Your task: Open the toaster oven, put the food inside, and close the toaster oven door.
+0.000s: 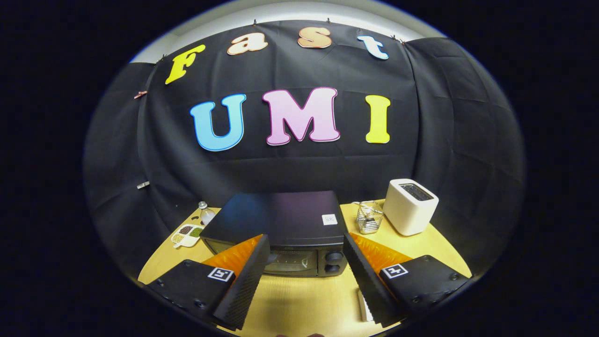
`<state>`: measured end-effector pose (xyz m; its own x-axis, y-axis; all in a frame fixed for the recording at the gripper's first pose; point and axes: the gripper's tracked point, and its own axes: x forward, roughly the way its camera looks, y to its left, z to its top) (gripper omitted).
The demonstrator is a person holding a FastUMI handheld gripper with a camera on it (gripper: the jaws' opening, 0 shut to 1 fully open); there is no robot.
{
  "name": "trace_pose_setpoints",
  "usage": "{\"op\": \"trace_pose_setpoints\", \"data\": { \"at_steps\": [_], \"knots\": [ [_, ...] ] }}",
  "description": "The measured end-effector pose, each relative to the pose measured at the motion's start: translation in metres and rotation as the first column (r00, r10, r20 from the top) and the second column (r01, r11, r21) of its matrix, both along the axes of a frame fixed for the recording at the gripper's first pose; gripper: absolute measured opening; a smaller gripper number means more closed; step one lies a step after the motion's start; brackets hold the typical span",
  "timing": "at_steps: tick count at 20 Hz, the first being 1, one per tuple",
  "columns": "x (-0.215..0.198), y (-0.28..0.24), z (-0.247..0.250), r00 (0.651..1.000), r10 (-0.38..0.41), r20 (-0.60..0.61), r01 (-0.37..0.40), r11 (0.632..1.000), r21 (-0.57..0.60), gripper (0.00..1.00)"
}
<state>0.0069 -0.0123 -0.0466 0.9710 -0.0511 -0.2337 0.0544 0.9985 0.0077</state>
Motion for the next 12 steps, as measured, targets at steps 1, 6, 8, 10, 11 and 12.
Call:
{"op": "trace_pose_setpoints", "data": {
  "at_steps": [1, 6, 8, 10, 11, 12],
  "knots": [
    [-0.002, -0.007, 0.008, 1.0, 0.003, 0.01, -0.003, 1.0, -0.008, 0.98],
    [-0.015, -0.036, 0.048, 0.996, 0.015, 0.084, -0.013, 1.0, -0.027, 0.98],
    [-0.022, -0.044, 0.052, 0.995, 0.022, 0.092, -0.02, 0.999, -0.027, 0.99],
    [-0.027, -0.043, 0.063, 0.994, 0.06, 0.095, -0.06, 0.998, -0.012, 0.99],
    [-0.03, -0.045, 0.067, 0.991, 0.073, 0.108, -0.072, 0.997, -0.014, 0.99],
    [-0.033, -0.051, 0.072, 0.989, 0.077, 0.122, -0.075, 0.997, -0.02, 0.99]
  ]
}}
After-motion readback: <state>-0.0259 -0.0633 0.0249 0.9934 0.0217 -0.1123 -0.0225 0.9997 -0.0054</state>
